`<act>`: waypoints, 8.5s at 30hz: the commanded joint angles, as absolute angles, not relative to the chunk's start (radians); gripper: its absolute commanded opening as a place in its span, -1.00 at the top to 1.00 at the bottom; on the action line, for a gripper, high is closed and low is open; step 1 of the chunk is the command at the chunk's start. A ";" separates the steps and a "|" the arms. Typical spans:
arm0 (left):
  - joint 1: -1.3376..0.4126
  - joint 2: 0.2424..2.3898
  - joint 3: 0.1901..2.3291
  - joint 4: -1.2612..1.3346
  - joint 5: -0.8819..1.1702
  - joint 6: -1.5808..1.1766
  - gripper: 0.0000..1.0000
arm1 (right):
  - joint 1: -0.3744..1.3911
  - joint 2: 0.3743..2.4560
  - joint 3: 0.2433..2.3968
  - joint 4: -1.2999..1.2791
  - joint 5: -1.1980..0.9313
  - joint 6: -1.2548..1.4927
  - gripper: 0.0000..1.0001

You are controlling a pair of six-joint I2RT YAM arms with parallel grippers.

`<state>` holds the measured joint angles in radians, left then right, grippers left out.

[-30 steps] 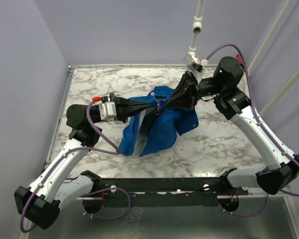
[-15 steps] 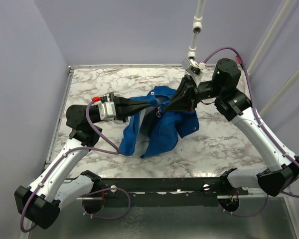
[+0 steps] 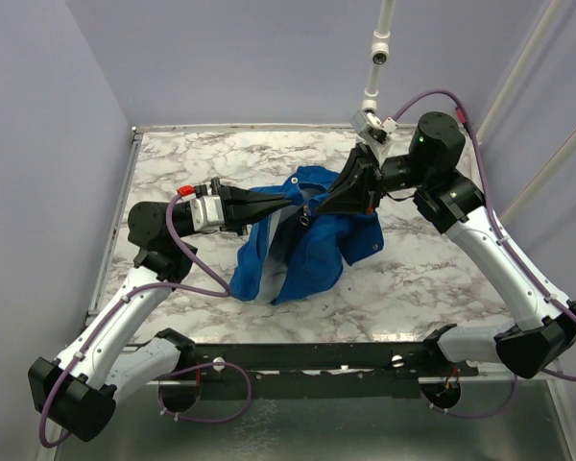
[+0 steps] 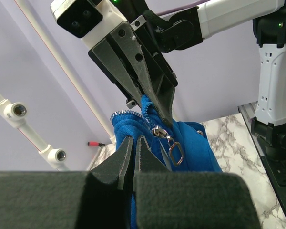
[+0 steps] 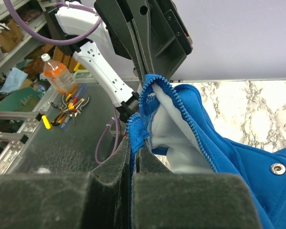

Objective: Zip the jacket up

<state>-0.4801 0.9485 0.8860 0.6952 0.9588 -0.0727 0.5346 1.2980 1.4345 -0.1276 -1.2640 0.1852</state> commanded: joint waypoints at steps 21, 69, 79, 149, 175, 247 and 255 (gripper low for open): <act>-0.489 0.945 0.914 0.752 0.994 -0.088 1.00 | 0.532 1.301 1.486 -0.046 -1.276 0.229 0.99; -0.519 1.013 1.022 0.741 1.226 -0.173 1.00 | 0.532 1.299 1.443 0.162 -1.511 0.362 0.99; -0.522 1.022 1.026 0.741 1.220 -0.176 1.00 | 0.532 1.281 1.430 0.274 -1.428 0.417 0.99; -0.525 1.009 1.002 0.784 1.158 -0.160 1.00 | 0.530 1.222 1.407 -0.061 -1.448 0.108 0.99; -0.526 1.015 1.012 0.784 1.153 -0.163 1.00 | 0.532 1.242 1.430 0.080 -1.469 0.214 0.99; -0.553 1.026 1.017 0.790 1.188 -0.150 1.00 | 0.541 1.242 1.313 0.558 -1.226 0.893 0.99; -0.563 1.028 1.011 0.790 1.186 -0.139 1.00 | 0.543 1.229 1.327 0.503 -1.261 0.905 0.99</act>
<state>-0.5461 1.0260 0.9874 0.7620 1.1740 -0.1581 0.5354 1.2552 1.2709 0.4957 -1.2854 0.8680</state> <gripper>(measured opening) 0.012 0.015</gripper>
